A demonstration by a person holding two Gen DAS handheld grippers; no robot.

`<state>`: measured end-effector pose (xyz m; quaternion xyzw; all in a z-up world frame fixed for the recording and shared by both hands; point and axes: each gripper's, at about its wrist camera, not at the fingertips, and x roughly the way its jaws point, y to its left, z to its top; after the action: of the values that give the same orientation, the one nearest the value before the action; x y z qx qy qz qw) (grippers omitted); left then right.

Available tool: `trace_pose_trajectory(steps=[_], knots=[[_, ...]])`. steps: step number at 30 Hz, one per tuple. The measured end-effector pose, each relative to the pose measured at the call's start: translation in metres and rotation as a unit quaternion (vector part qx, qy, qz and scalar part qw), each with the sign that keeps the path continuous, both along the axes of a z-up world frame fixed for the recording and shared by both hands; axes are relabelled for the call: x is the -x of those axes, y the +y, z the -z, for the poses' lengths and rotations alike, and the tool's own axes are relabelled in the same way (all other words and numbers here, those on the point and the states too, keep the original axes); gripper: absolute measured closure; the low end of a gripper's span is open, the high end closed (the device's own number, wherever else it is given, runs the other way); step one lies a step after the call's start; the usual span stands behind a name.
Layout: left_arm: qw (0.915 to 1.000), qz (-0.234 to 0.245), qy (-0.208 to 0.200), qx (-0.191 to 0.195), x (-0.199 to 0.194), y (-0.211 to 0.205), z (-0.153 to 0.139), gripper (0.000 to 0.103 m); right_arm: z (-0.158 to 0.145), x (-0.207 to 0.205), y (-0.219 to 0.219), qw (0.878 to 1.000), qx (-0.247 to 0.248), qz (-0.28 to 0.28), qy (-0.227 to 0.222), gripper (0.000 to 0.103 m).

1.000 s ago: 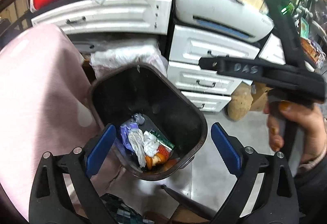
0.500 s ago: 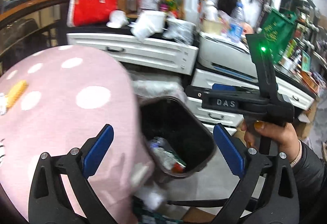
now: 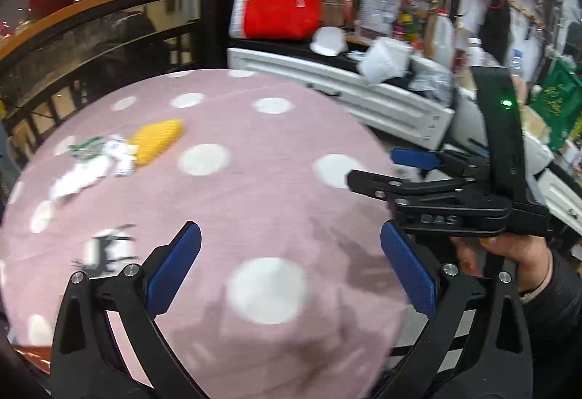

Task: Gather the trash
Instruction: 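Move both tools back over the table toward the remaining trash, then grasp the white tissue with the left tool while right tool grasps striped wrapper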

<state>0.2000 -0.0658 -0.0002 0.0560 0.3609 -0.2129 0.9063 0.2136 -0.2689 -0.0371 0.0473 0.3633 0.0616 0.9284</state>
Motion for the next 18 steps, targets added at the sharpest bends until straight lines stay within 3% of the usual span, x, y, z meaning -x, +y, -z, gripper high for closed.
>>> trace_pose_trajectory(steps=[6,12,18], knots=[[0.9974,-0.068,0.004,-0.024,-0.041,0.072,-0.017,0.006,-0.004,-0.033,0.045,0.998,0.011,-0.058,0.004,0.017],[0.9891,-0.135,-0.002,-0.059,-0.101,0.135,-0.023,0.006,-0.004,-0.068,0.08,0.995,0.011,-0.1,0.015,0.017],[0.9811,-0.168,0.043,-0.084,-0.17,0.181,-0.005,0.006,-0.001,-0.107,0.117,0.989,0.032,-0.14,0.023,0.017]])
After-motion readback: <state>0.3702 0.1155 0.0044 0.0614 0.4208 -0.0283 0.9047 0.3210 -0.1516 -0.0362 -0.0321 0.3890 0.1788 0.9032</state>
